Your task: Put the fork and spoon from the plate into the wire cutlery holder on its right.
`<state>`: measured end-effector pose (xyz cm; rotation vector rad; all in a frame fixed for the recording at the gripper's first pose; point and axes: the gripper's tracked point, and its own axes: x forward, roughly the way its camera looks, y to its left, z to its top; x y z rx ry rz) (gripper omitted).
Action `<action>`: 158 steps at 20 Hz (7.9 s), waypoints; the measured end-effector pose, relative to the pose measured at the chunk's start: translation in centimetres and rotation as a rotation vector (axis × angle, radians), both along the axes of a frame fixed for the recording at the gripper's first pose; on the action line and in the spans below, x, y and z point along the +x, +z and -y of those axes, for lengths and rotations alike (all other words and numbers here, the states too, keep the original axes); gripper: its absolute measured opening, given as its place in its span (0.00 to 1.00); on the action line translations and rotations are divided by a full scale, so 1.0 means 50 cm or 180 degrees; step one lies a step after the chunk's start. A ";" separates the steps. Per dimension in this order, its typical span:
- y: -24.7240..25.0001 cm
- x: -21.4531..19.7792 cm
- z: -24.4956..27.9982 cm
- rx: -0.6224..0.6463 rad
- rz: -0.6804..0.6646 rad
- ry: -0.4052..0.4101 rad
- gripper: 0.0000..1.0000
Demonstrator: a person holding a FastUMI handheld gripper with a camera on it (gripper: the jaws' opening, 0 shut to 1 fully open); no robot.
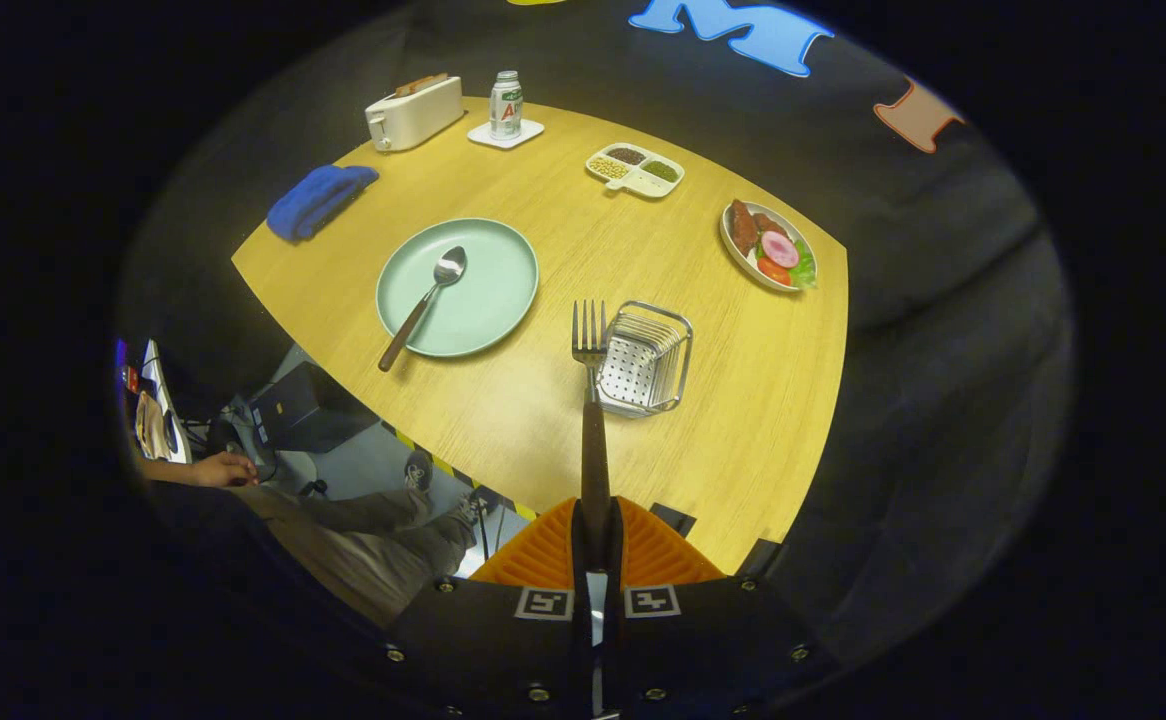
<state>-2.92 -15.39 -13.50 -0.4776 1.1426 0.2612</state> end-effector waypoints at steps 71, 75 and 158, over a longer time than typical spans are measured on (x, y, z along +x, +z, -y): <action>-0.060 0.043 -0.301 0.1191 -0.0062 -0.0383 0.44; -0.078 0.043 -0.339 0.1148 0.0108 -0.0281 0.44; 0.085 0.132 -0.194 0.1096 -0.0425 -0.0468 0.05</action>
